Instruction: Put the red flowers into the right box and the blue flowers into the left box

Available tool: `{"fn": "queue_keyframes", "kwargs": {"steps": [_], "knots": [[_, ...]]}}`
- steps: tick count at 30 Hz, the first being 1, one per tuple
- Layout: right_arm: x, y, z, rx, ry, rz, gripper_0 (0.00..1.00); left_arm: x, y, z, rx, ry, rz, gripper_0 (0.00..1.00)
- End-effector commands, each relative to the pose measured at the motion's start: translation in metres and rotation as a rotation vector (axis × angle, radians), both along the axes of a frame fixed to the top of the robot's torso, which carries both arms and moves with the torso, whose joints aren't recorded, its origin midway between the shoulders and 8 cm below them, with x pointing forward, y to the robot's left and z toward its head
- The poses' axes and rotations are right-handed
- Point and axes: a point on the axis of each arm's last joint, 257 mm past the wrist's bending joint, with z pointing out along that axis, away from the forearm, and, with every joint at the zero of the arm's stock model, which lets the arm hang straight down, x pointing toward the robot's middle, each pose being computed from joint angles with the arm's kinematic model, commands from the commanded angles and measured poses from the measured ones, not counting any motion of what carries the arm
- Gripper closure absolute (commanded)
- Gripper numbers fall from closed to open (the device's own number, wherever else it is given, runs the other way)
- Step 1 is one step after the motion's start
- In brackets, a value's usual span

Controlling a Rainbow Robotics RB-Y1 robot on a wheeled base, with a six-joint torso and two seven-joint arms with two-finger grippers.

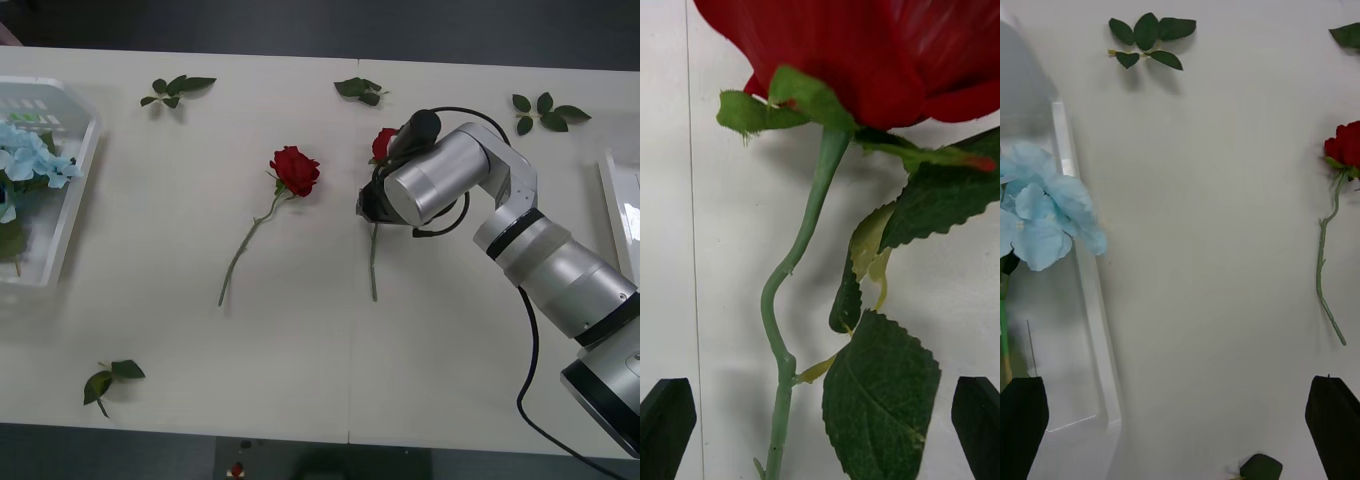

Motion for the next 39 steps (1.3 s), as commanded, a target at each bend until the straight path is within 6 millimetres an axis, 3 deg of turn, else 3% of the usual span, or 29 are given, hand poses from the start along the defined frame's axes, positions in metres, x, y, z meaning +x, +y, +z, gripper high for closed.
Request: {"fn": "queue_keyframes", "kwargs": {"steps": [1, 9, 10, 11, 12, 13, 14, 29, 39], "knots": [[0.010, 0.010, 0.013, 0.008, -0.042, 0.005, 0.00, 0.017, -0.035, 0.007, 0.029, -0.047, -0.055, 0.00], [0.012, 0.012, 0.008, 0.002, -0.045, 0.003, 0.00, 0.037, -0.081, -0.009, 0.085, -0.089, -0.102, 0.00], [0.011, 0.011, 0.007, -0.003, -0.042, 0.004, 0.08, 0.040, -0.088, -0.013, 0.092, -0.091, -0.109, 0.00], [0.011, 0.012, 0.007, -0.002, -0.043, 0.006, 0.44, 0.043, -0.095, -0.016, 0.102, -0.093, -0.115, 0.00], [0.010, 0.013, 0.006, -0.008, -0.045, 0.008, 0.72, 0.045, -0.100, -0.018, 0.108, -0.094, -0.120, 0.00], [0.010, 0.012, 0.004, -0.016, -0.047, 0.010, 0.92, 0.048, -0.105, -0.022, 0.115, -0.094, -0.122, 0.00], [0.011, 0.012, 0.005, -0.017, -0.050, 0.009, 0.98, 0.050, -0.110, -0.024, 0.119, -0.096, -0.125, 0.00], [0.013, 0.008, 0.014, -0.023, -0.067, -0.003, 1.00, 0.090, -0.157, -0.050, 0.222, -0.144, -0.087, 0.00], [-0.007, -0.029, 0.075, -0.097, -0.056, -0.024, 1.00, 0.092, -0.181, -0.062, 0.323, -0.046, -0.082, 0.00]]}}
